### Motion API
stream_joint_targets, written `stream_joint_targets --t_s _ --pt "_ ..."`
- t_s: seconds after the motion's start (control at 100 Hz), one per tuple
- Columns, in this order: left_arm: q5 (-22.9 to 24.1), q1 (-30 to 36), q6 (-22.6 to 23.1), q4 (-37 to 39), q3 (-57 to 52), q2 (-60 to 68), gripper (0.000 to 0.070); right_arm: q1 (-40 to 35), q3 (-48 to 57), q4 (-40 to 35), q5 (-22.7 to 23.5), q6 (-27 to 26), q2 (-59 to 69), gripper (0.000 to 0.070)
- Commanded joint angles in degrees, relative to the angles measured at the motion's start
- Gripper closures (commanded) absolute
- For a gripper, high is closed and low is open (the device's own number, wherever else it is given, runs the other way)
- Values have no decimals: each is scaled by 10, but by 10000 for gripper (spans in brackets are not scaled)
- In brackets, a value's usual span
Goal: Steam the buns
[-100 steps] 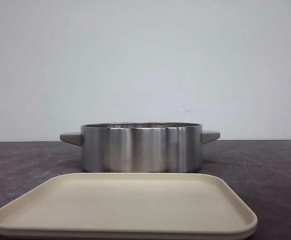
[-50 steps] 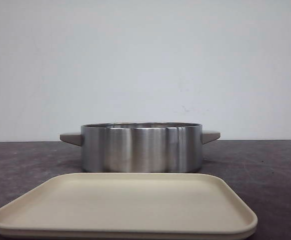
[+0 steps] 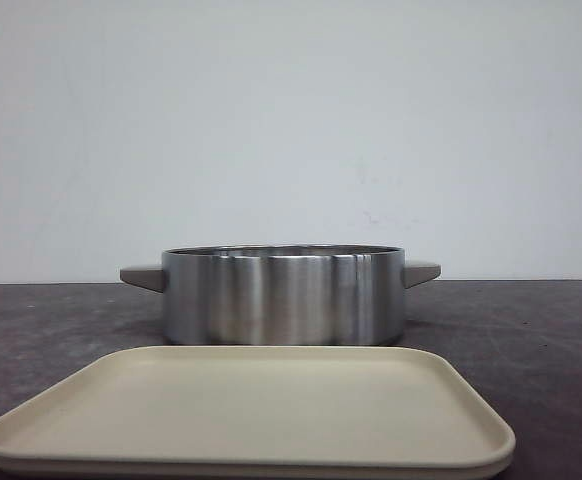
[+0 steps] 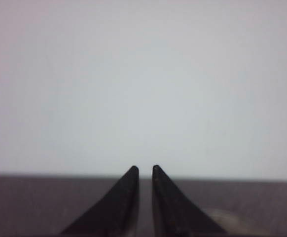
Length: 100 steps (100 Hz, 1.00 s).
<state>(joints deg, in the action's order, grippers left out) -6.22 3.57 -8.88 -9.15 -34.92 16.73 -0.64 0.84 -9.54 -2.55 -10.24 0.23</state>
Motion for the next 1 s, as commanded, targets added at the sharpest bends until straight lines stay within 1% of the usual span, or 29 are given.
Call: stream_joint_targets --t_s 0.0,0.1,0.21,0.32,0.42,0.49,0.6,0.81,0.91,0.99 --pt "-4 -14 -10 30 66 -13 684 1 -2 5 0 6 0 690" --pt "-4 -41 -21 35 148 -45 684 1 -2 5 0 6 0 690" --pt "-4 -56 -24 46 204 -78 684 1 -2 5 0 6 0 690" --pt "-6 -64 -4 74 249 -111 684 1 -2 5 0 6 0 690" --pt "-19 -69 20 100 283 -136 684 1 -2 5 0 6 0 690" --pt "-26 -71 30 118 307 -151 684 1 -2 5 0 6 0 690" --pt "-27 -71 37 124 340 -166 684 1 -2 5 0 6 0 690" --pt "-27 -70 73 68 341 -165 684 1 -2 5 0 6 0 690" --pt "-8 -71 81 42 341 -166 684 1 -2 5 0 6 0 690" --pt "-2 -73 83 22 341 -166 684 1 -2 5 0 6 0 690"
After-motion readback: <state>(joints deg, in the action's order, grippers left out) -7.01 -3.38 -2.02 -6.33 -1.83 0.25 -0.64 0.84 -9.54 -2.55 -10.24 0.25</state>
